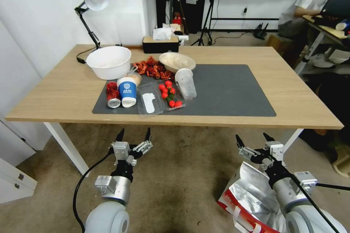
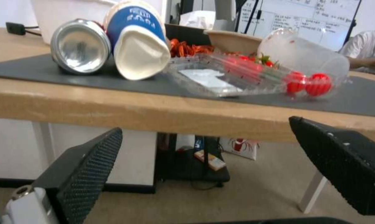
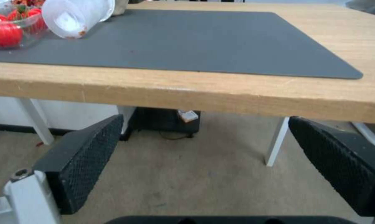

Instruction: Pick up the food delivery bag from the floor and place it on the table.

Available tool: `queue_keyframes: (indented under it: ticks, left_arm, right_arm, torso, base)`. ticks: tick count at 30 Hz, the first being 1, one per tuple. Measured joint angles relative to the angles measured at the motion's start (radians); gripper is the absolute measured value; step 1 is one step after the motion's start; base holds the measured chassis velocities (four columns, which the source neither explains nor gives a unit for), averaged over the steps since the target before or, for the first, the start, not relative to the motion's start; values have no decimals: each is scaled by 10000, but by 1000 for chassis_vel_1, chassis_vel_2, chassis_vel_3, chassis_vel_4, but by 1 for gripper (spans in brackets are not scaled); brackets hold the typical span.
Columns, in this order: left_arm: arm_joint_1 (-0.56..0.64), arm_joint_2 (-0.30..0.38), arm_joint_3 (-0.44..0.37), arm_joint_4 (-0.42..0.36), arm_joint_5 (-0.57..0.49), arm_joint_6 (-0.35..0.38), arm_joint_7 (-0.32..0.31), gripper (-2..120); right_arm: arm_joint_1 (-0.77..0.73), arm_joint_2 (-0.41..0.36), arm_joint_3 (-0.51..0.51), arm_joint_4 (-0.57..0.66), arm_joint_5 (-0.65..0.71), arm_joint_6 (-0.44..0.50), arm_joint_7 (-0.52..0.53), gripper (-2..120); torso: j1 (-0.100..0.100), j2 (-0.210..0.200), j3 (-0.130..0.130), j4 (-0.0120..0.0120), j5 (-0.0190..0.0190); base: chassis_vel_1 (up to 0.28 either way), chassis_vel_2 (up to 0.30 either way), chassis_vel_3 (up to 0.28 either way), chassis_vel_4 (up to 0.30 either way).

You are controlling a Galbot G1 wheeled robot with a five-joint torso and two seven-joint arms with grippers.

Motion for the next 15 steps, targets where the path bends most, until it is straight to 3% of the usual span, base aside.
queue_keyframes:
  ticks: [15]
  left_arm:
    - [35,-38,64,51,56,-95,-4,100]
  right_arm:
    - [-46,84,-74,36,-120,23,-22,100]
  torso:
    - [-293,-698,-402,0,0]
  base:
    - [0,0,0,0]
